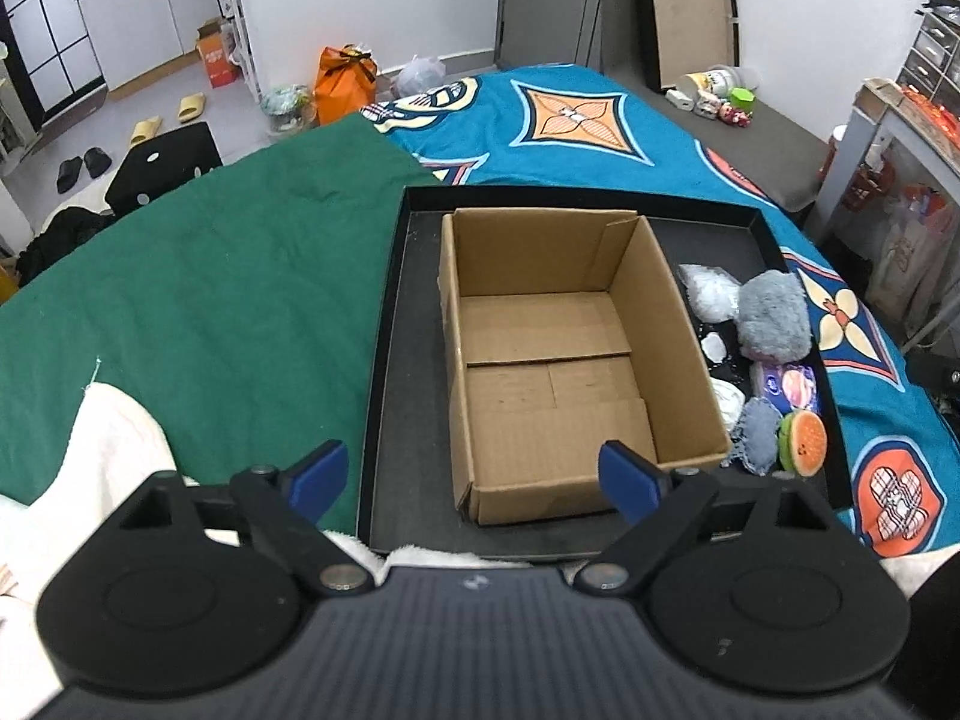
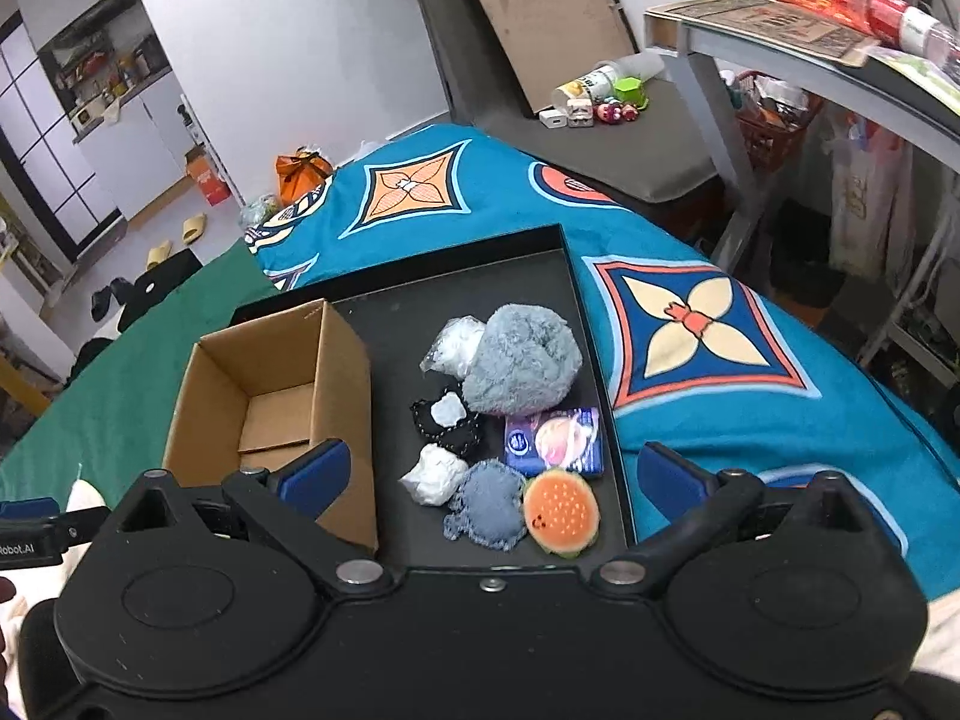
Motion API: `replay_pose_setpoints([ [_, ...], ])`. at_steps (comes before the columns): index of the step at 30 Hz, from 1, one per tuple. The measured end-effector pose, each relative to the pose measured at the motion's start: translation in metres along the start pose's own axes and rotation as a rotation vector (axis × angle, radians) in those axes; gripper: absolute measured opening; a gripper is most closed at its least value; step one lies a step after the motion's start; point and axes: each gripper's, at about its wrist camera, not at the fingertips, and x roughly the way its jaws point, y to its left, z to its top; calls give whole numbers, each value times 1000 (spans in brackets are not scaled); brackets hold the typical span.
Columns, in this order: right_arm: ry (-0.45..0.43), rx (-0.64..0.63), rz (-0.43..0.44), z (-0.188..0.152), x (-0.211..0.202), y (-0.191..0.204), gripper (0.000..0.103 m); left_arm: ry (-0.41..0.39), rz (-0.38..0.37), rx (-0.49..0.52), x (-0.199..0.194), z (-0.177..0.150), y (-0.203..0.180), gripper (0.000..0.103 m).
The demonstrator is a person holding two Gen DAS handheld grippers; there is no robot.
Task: Organize soft objects
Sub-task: 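Reach the right gripper to the grey fluffy plush and grasp it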
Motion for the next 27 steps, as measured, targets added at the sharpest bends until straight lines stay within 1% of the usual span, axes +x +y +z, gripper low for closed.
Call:
replay_pose_setpoints([
  [4,0,-25,-8,6,16,0,103,22,0,-4,15,4,0,83],
  [10,14,-13,-6,14,39,-5,103,56,3,-25,39,8,3,75],
  [12,19,-12,-4,16,46,-6,103,76,-5,-45,48,8,6,68],
  [19,44,-5,-5,22,79,-10,103,130,0,-70,76,4,10,53],
  [22,49,-18,-4,24,95,-9,102,151,3,-76,87,1,11,43],
  [24,54,-31,-8,25,106,-6,102,162,7,-79,94,0,12,33],
  [27,53,-46,-9,27,120,-4,100,177,-1,-90,102,-1,15,23],
])
